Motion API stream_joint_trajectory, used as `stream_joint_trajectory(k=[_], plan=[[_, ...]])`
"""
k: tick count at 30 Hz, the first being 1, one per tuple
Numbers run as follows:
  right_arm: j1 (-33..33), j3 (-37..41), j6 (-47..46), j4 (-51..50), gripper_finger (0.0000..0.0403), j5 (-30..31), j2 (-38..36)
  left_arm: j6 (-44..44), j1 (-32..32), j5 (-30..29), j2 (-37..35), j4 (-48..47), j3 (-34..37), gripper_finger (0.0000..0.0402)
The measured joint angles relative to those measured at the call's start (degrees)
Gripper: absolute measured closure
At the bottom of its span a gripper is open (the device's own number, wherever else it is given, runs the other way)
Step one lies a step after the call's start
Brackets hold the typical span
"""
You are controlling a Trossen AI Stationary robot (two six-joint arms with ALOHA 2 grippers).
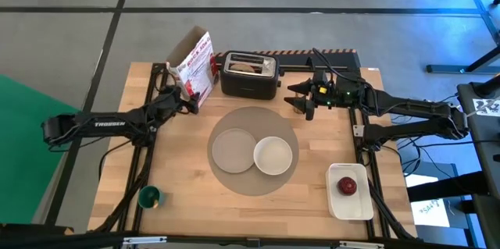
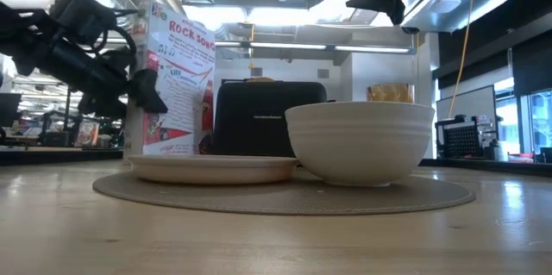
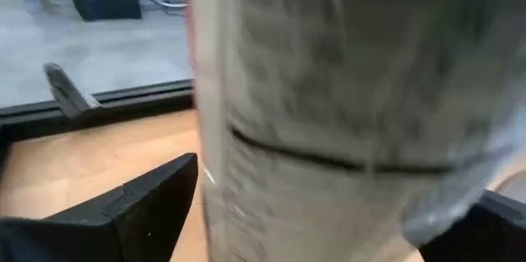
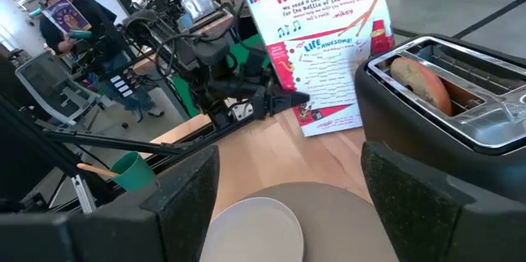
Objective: Arrange a breakfast setting
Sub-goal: Pour the cereal into the white bowl
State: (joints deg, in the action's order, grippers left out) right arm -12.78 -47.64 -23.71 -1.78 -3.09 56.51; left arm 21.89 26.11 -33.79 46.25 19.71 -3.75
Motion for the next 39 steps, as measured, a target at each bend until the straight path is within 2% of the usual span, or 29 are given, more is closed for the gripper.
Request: stream_joint_trajectory(k=[13, 17, 21, 24, 30, 35, 39], plan=[[0.0, 0.0, -1.41, 0.85, 0.0116, -0.15, 0.0, -2.81, 3.41, 4.05, 12.38, 13.1, 0.0, 0.0168], [0.0, 0.0, -1.63, 1.17, 0.0116, -0.15, 0.0, -3.71, 3.78, 5.2, 12.26, 14.08, -0.18, 0.0191], [0.01, 0.0, -0.95, 2.23, 0.0116, 0.01, -0.03, -8.37, 3.78, 5.65, 9.56, 11.94, -2.09, 0.0193], [0.04, 0.0, 0.14, 2.23, 0.0116, 0.84, -0.15, -13.13, 3.46, 5.55, 4.86, 3.54, -6.75, 0.0192], [0.04, 0.0, 1.58, 2.21, 0.0116, 1.55, -0.17, -25.3, 3.75, 4.62, -3.32, -26.16, -21.77, 0.0192], [0.02, 0.0, 3.41, 2.15, 0.0116, 2.69, -0.34, -30.51, 4.22, 7.3, -5.85, -43.38, -36.79, 0.0192], [0.0, 0.0, 4.59, 1.33, 0.0116, 4.21, -1.41, -34.83, 4.11, 13.34, -5.85, -60.74, -48.85, 0.0192]])
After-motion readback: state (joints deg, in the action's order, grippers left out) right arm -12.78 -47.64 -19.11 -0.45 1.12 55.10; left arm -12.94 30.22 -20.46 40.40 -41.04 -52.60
